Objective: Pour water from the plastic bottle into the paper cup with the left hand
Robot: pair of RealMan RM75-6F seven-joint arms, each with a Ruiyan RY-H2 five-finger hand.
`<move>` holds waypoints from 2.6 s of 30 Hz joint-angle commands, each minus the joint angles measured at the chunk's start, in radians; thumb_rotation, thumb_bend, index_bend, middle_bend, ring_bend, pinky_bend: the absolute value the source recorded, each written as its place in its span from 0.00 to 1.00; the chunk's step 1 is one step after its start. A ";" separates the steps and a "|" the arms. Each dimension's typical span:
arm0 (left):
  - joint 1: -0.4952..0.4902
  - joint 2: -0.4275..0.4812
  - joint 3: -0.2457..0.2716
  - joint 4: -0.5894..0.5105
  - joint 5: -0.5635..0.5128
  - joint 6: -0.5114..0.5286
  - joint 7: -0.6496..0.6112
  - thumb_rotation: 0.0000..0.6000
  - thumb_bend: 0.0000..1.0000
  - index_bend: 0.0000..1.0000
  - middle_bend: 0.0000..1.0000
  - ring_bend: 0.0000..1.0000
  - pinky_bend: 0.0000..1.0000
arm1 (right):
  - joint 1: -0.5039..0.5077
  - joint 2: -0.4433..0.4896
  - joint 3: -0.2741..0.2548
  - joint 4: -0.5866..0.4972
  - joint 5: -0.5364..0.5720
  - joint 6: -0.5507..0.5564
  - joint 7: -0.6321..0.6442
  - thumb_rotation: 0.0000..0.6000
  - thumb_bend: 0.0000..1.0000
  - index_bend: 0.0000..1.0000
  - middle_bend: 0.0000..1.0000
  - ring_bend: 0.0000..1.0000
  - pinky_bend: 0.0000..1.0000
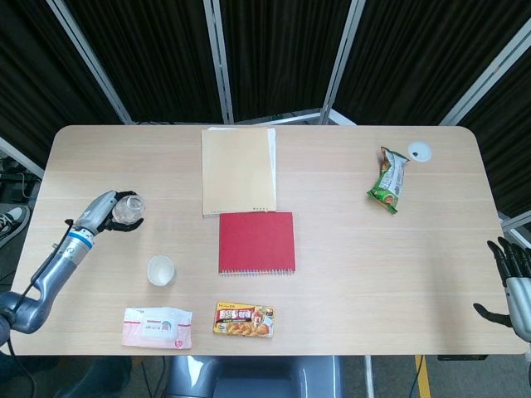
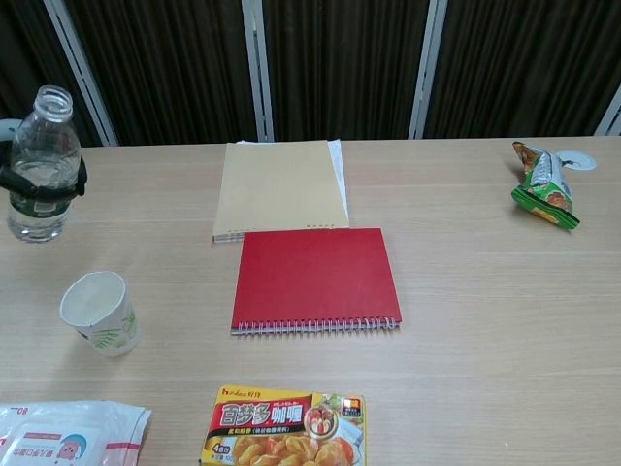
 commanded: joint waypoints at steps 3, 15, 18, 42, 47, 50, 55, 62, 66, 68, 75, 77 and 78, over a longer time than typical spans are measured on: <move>0.017 0.015 0.054 0.030 0.027 -0.015 0.079 1.00 0.62 0.55 0.50 0.36 0.37 | -0.003 -0.001 -0.002 -0.004 -0.002 0.004 -0.011 1.00 0.00 0.00 0.00 0.00 0.00; 0.041 -0.050 0.120 0.136 0.091 0.071 0.325 1.00 0.62 0.55 0.50 0.36 0.37 | -0.002 -0.008 0.000 0.007 0.008 0.002 -0.030 1.00 0.00 0.00 0.00 0.00 0.00; 0.041 -0.067 0.125 0.155 0.108 0.100 0.410 1.00 0.62 0.55 0.50 0.36 0.37 | -0.005 -0.006 0.000 0.005 0.002 0.010 -0.026 1.00 0.00 0.00 0.00 0.00 0.00; 0.014 -0.117 0.101 0.096 0.056 0.093 0.814 1.00 0.62 0.55 0.50 0.36 0.37 | -0.018 0.004 0.006 0.016 0.008 0.027 0.005 1.00 0.00 0.00 0.00 0.00 0.00; 0.015 -0.116 0.106 0.105 0.056 0.098 0.825 1.00 0.62 0.55 0.50 0.36 0.37 | -0.018 0.003 0.007 0.016 0.010 0.024 0.003 1.00 0.00 0.00 0.00 0.00 0.00; 0.018 -0.115 0.117 0.119 0.072 0.115 0.834 1.00 0.62 0.55 0.50 0.36 0.37 | -0.017 0.003 0.007 0.016 0.012 0.022 0.002 1.00 0.00 0.00 0.00 0.00 0.00; 0.022 -0.113 0.133 0.149 0.092 0.136 0.830 1.00 0.62 0.55 0.50 0.36 0.37 | -0.017 0.004 0.008 0.014 0.012 0.023 0.000 1.00 0.00 0.00 0.00 0.00 0.00; 0.026 -0.119 0.153 0.184 0.124 0.172 0.832 1.00 0.62 0.55 0.50 0.36 0.37 | -0.018 0.002 0.008 0.012 0.011 0.023 -0.005 1.00 0.00 0.00 0.00 0.00 0.00; 0.026 -0.123 0.155 0.194 0.130 0.184 0.821 1.00 0.62 0.55 0.50 0.36 0.37 | -0.017 0.001 0.008 0.012 0.012 0.021 -0.008 1.00 0.00 0.00 0.00 0.00 0.00; 0.026 -0.126 0.156 0.201 0.135 0.191 0.824 1.00 0.62 0.55 0.50 0.36 0.37 | -0.017 0.001 0.008 0.012 0.013 0.021 -0.009 1.00 0.00 0.00 0.00 0.00 0.00; 0.025 -0.128 0.160 0.214 0.143 0.206 0.811 1.00 0.62 0.55 0.50 0.36 0.37 | -0.017 0.001 0.009 0.013 0.015 0.020 -0.006 1.00 0.00 0.00 0.00 0.00 0.00; 0.025 -0.128 0.161 0.217 0.146 0.211 0.809 1.00 0.62 0.55 0.50 0.36 0.37 | -0.017 0.001 0.009 0.013 0.015 0.020 -0.006 1.00 0.00 0.00 0.00 0.00 0.00; 0.025 -0.128 0.162 0.220 0.148 0.216 0.811 1.00 0.62 0.55 0.50 0.36 0.37 | -0.017 0.001 0.009 0.013 0.014 0.021 -0.006 1.00 0.00 0.00 0.00 0.00 0.00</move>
